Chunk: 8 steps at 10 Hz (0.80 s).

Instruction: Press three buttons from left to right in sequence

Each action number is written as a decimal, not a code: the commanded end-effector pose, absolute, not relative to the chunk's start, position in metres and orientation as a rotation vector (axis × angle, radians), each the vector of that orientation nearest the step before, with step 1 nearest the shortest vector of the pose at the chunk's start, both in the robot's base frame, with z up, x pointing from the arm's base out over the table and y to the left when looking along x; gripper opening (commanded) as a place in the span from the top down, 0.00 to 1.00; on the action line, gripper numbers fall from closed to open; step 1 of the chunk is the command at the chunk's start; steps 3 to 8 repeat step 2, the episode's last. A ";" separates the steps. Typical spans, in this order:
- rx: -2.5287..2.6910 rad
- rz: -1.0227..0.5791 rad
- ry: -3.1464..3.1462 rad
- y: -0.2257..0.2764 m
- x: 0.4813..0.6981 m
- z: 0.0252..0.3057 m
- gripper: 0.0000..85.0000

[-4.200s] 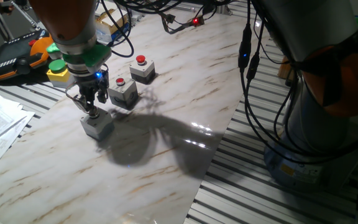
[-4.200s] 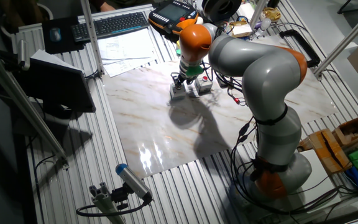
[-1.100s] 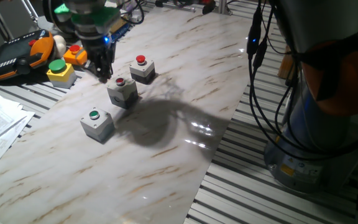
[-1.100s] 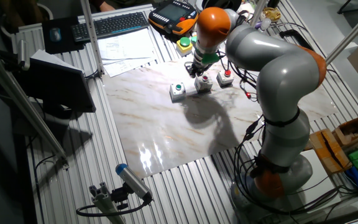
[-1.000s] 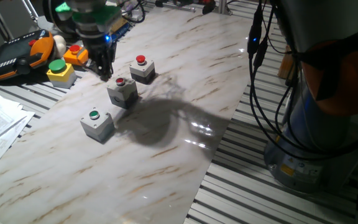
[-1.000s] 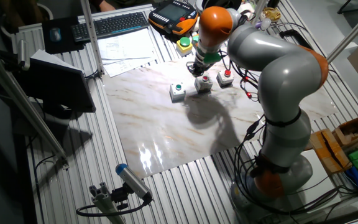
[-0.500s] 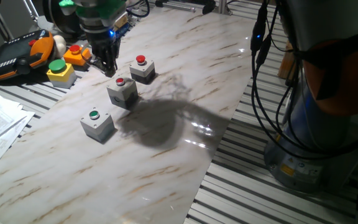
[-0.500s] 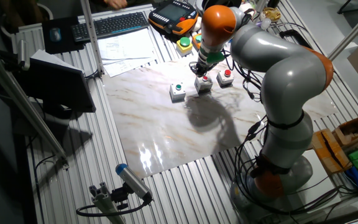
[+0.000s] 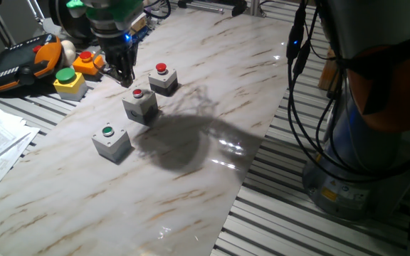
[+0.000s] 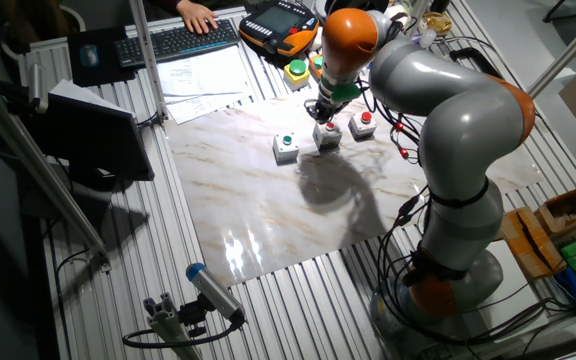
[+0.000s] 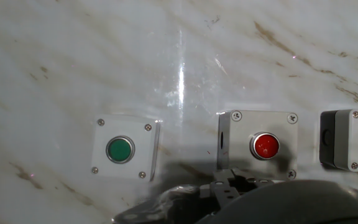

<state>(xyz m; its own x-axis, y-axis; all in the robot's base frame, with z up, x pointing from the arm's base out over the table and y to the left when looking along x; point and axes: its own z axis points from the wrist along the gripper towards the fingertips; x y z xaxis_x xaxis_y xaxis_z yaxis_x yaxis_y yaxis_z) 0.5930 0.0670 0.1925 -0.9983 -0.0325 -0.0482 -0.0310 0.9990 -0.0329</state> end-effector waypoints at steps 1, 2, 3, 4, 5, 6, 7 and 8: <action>-0.047 -0.051 3.096 0.067 0.593 0.193 0.99; -0.047 -0.053 3.101 0.067 0.592 0.193 0.99; -0.047 -0.053 3.101 0.067 0.592 0.193 0.99; -0.047 -0.053 3.101 0.067 0.592 0.193 0.99; -0.047 -0.053 3.101 0.067 0.592 0.193 0.99; -0.047 -0.053 3.101 0.067 0.592 0.193 0.99; -0.047 -0.053 3.101 0.067 0.592 0.193 0.99; -0.047 -0.053 3.101 0.067 0.592 0.193 0.99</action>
